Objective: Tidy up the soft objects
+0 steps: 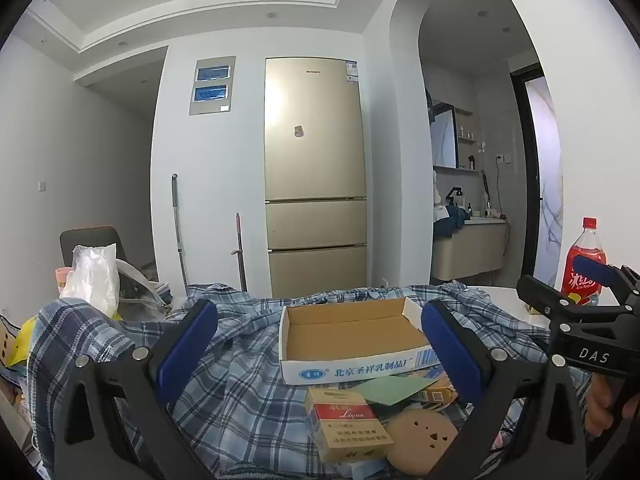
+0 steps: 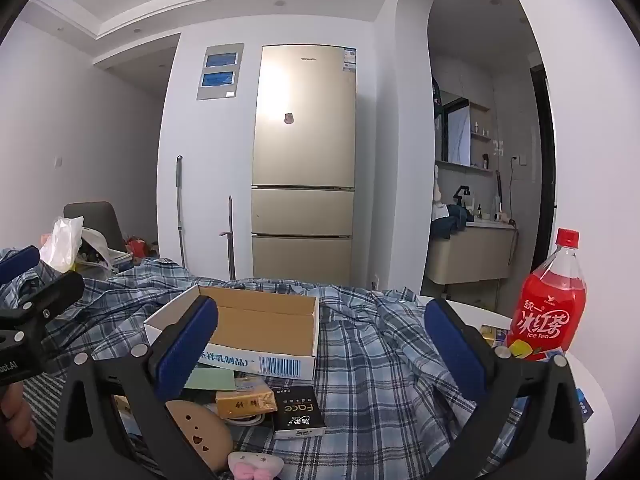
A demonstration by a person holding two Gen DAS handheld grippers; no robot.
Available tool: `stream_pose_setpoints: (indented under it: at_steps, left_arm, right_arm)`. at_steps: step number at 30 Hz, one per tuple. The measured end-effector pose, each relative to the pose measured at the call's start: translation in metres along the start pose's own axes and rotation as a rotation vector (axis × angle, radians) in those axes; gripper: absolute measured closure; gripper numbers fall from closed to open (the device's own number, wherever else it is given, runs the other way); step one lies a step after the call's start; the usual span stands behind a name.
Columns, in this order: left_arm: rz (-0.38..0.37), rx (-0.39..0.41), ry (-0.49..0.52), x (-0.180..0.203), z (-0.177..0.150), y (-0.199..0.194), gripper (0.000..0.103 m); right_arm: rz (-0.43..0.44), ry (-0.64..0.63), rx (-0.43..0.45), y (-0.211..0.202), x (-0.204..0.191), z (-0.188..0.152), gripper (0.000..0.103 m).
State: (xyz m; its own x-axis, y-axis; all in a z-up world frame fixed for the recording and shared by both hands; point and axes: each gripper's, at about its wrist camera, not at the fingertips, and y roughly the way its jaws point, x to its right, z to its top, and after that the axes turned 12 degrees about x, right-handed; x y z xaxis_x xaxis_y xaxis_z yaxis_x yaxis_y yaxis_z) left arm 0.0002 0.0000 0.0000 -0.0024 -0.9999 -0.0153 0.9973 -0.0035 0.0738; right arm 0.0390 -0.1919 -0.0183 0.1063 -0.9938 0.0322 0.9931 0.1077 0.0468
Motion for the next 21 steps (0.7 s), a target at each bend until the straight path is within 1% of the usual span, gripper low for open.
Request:
stream_pose_setpoints:
  at_steps: [1, 8, 10, 11, 14, 21]
  left_arm:
    - [-0.001, 0.0, 0.0, 0.0002, 0.0, 0.0003, 0.0]
    - [0.011, -0.005, 0.006, 0.004, -0.0006, 0.0066, 0.0]
    - [0.007, 0.004, -0.004, 0.0028, -0.0015, 0.0004, 0.0]
    - [0.006, 0.003, -0.007, 0.001, -0.0008, -0.0005, 0.0]
    - [0.006, -0.005, -0.013, -0.0021, -0.0049, 0.0031, 0.0]
    - [0.006, -0.008, -0.014, -0.0032, -0.003, 0.0044, 0.0]
  right_arm:
    - [0.0, -0.017, 0.002, -0.0002, -0.0002, -0.0001, 0.0]
    - [0.002, -0.014, -0.003, 0.0003, -0.0011, -0.0005, 0.0]
    - [0.003, -0.016, -0.006, 0.0023, -0.0022, -0.0013, 0.0]
    - [0.001, 0.001, -0.004, -0.0004, 0.0034, -0.0006, 0.0]
    - [0.002, -0.004, -0.006, 0.0009, 0.001, -0.0012, 0.0]
    - [0.003, -0.007, -0.006, 0.0012, -0.0026, -0.0011, 0.0]
